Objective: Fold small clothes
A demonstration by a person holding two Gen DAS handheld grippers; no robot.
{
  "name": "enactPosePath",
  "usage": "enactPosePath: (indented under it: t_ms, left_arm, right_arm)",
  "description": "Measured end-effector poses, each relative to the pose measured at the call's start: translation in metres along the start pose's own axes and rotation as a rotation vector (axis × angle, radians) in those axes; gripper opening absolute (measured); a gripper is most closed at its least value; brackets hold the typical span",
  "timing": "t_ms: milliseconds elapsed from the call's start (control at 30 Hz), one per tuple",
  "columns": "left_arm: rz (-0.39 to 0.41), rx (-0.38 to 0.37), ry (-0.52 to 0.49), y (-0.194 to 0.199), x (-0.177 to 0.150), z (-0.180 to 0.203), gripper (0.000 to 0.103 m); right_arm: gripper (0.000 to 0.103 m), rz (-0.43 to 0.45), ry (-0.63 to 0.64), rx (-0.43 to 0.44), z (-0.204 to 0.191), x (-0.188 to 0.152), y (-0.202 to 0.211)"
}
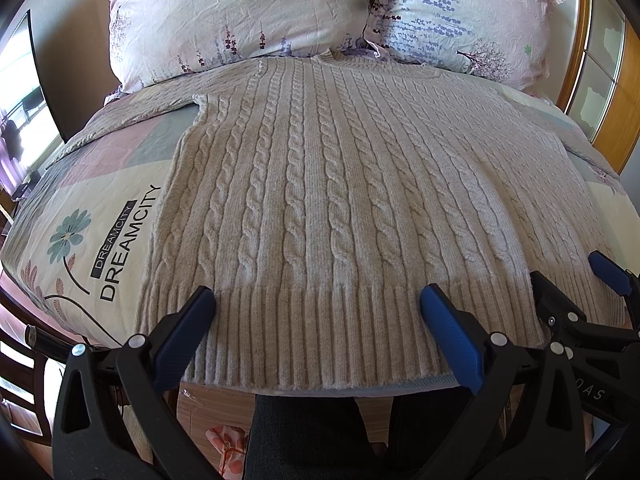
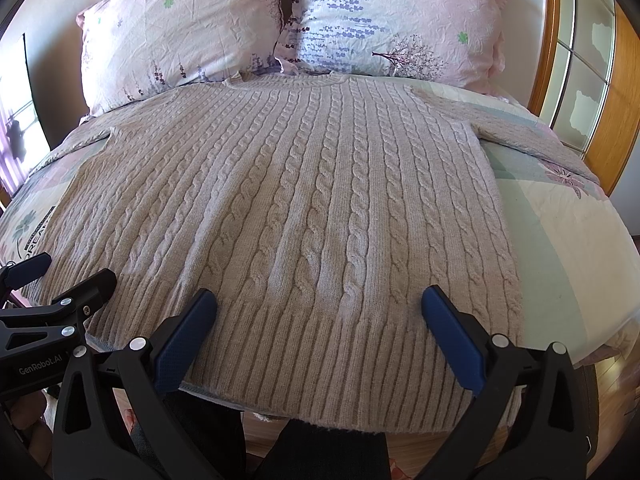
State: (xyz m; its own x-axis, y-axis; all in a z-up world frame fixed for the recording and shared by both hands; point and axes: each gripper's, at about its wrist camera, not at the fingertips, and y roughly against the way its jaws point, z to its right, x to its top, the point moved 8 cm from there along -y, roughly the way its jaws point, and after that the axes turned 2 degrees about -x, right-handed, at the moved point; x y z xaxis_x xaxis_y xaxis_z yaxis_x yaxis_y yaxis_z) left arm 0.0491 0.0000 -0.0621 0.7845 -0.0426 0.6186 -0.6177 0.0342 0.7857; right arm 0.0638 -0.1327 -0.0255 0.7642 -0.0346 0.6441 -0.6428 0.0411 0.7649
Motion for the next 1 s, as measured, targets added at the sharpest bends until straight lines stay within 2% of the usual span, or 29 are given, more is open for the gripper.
enactPosePath:
  t_ms: [400, 467, 533, 600, 667, 733, 767, 833, 933, 1000]
  left_arm:
    - [-0.014, -0.001, -0.007, -0.002, 0.003, 0.001, 0.101]
    - [-0.013, -0.004, -0.010, -0.003, 0.007, -0.001, 0.101]
    - [-0.013, -0.007, -0.023, -0.004, 0.008, 0.000, 0.101]
    - [-0.032, -0.018, -0.051, -0.003, 0.009, 0.001, 0.101]
    - [-0.029, -0.020, -0.041, -0.004, 0.021, -0.012, 0.101]
    - [0.011, 0.036, 0.000, -0.004, 0.042, -0.039, 0.101]
    - [0.022, 0.072, 0.035, -0.005, 0.055, -0.060, 0.101]
    - [0.033, 0.064, 0.113, -0.008, 0.075, -0.093, 0.101]
    - [0.070, -0.010, 0.271, -0.018, 0.105, -0.149, 0.101]
    - [0.114, 0.001, 0.357, -0.023, 0.117, -0.182, 0.101]
  right_arm:
    - [0.102, 0.036, 0.038, 0.029, -0.001, 0.002, 0.003]
    - [0.102, 0.067, 0.077, 0.072, 0.000, 0.003, 0.003]
    - [0.102, 0.042, 0.099, 0.134, 0.004, 0.008, 0.002]
    - [0.102, 0.048, 0.037, 0.180, 0.029, 0.028, 0.007]
    - [0.102, 0.114, -0.053, 0.139, 0.076, 0.061, 0.013]
    - [0.102, 0.156, -0.154, 0.042, 0.134, 0.091, 0.013]
    - [0.102, 0.174, -0.229, -0.005, 0.173, 0.107, 0.010]
    - [0.099, 0.181, -0.420, -0.070, 0.252, 0.128, -0.005]
    - [0.068, 0.134, -0.669, -0.091, 0.339, 0.134, -0.035]
    - [0.058, 0.090, -0.864, -0.090, 0.393, 0.127, -0.062]
